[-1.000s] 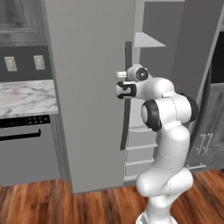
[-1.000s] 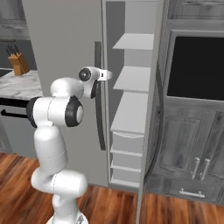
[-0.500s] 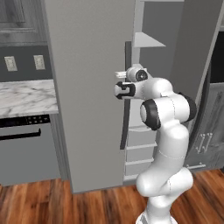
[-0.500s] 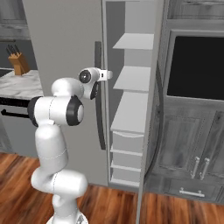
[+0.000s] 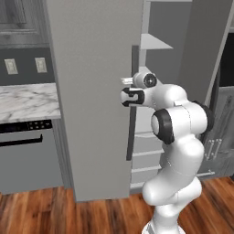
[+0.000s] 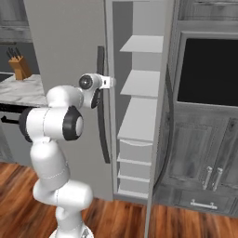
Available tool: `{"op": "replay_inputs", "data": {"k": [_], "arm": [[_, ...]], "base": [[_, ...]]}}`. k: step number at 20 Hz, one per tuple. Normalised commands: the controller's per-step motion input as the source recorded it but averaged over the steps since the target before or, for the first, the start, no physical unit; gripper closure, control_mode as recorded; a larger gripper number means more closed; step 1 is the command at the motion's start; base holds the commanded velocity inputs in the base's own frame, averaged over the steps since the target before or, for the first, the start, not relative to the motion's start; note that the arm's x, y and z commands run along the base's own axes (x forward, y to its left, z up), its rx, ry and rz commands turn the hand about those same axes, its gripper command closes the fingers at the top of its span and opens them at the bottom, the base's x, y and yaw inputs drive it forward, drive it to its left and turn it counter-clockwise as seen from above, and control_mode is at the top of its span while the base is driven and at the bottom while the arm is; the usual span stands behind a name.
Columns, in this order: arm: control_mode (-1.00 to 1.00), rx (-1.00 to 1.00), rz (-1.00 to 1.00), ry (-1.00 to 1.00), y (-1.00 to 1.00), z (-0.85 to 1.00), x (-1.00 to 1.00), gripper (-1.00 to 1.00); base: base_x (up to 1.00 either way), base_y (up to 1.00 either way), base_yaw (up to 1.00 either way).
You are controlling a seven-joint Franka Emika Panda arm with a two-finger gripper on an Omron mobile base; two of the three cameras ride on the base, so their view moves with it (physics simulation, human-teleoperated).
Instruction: Take the donuts from the fridge and place them on the empty tray on the dining counter.
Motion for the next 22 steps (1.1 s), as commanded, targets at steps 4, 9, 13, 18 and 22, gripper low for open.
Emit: {"op": "replay_inputs", "data": {"k": [4, 9, 13, 18, 22], "arm": [[-1.0, -0.03, 0.0, 0.03, 0.74, -0.02, -0.73, 1.0], [-1.0, -0.03, 0.0, 0.01, 0.84, -0.08, -0.87, 1.0], [-1.0, -0.02, 0.0, 0.0, 0.79, 0.0, -0.82, 1.0], [-1.0, -0.04, 0.0, 0.17, 0.79, 0.0, -0.58, 1.0], [-1.0, -0.01, 0.0, 0.35, 0.97, 0.0, -0.6, 1.0]], "base": [[0.0, 0.0, 0.0], [0.0, 0.0, 0.0], [0.0, 0.0, 0.0], [0.0, 0.0, 0.0], [0.0, 0.0, 0.0]]}}
